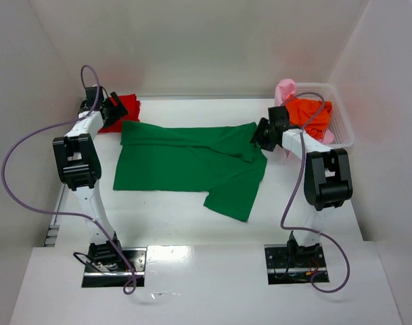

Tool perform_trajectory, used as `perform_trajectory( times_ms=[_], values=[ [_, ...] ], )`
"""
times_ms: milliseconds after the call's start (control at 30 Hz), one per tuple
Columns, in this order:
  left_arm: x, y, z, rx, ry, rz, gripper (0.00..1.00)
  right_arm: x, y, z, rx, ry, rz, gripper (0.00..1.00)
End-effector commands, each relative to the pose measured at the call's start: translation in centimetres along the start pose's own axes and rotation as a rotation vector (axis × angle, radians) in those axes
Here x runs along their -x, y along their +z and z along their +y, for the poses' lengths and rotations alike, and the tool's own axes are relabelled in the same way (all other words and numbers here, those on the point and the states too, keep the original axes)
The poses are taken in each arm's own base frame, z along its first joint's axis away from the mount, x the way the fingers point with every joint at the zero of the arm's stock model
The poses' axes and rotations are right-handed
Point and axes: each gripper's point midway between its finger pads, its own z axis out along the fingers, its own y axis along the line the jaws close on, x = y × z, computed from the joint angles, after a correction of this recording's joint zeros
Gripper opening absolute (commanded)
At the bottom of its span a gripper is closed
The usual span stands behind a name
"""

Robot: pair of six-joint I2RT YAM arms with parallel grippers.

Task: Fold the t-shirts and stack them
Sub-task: Fold the flattened tshirt in 1/3 of the way

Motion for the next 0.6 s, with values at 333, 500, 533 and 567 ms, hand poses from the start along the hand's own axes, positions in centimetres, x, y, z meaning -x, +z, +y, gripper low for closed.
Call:
perform_trajectory(
  times_ms=[333,500,533,567],
  values=[
    [-1.8,-6.6,-1.5,-0.117,0.019,-0.032,0.89,8.4,4.4,2.3,-0.021,-0.079,-0.125,0.58],
    [-4.0,-5.8,-0.3,-0.097,0.017,0.009,0.87,7.9,6.1,1.5,-0.046,-0.089,-0.100,0.58],
    [-4.4,-5.4,0.0,-0.092,0.019,0.018,0.85,7.8,6.3,1.5,-0.048,-0.089,-0.097,0.58],
    [-4.5,-5.2,0.1,-0.091,0.018,0.020,0.84,7.6,6.5,1.4,-0.045,-0.089,-0.090,0.58]
  ],
)
